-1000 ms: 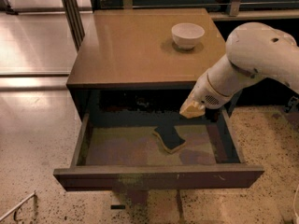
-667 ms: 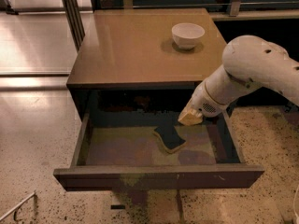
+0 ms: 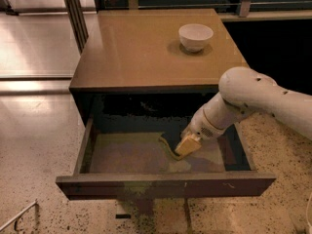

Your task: Pick sponge from top drawer and place on counter

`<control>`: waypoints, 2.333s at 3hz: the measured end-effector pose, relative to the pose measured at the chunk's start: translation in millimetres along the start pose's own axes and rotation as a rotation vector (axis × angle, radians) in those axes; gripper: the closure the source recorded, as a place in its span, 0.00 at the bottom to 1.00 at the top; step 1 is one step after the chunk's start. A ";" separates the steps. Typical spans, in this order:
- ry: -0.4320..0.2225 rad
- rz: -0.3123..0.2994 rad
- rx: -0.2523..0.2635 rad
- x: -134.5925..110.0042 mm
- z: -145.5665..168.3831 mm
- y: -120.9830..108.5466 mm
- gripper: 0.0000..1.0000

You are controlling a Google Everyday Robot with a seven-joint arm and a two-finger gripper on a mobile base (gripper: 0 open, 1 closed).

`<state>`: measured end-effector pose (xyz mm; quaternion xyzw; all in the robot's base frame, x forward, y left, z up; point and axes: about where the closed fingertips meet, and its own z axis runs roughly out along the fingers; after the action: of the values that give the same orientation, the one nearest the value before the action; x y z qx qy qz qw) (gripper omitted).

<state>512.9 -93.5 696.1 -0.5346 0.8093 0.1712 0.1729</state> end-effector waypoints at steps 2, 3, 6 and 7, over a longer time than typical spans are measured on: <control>-0.061 -0.014 -0.007 13.5 57.1 -2.6 0.35; -0.085 -0.057 0.014 8.7 76.1 -13.2 0.30; -0.086 -0.154 0.083 -21.7 71.5 -33.1 0.06; -0.078 -0.163 0.092 -24.3 70.7 -33.7 0.06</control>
Offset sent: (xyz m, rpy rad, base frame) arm 0.0128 0.0201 -0.0875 0.0935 -0.0711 0.0197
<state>559.8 -53.7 641.9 -0.5831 0.7627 0.1401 0.2420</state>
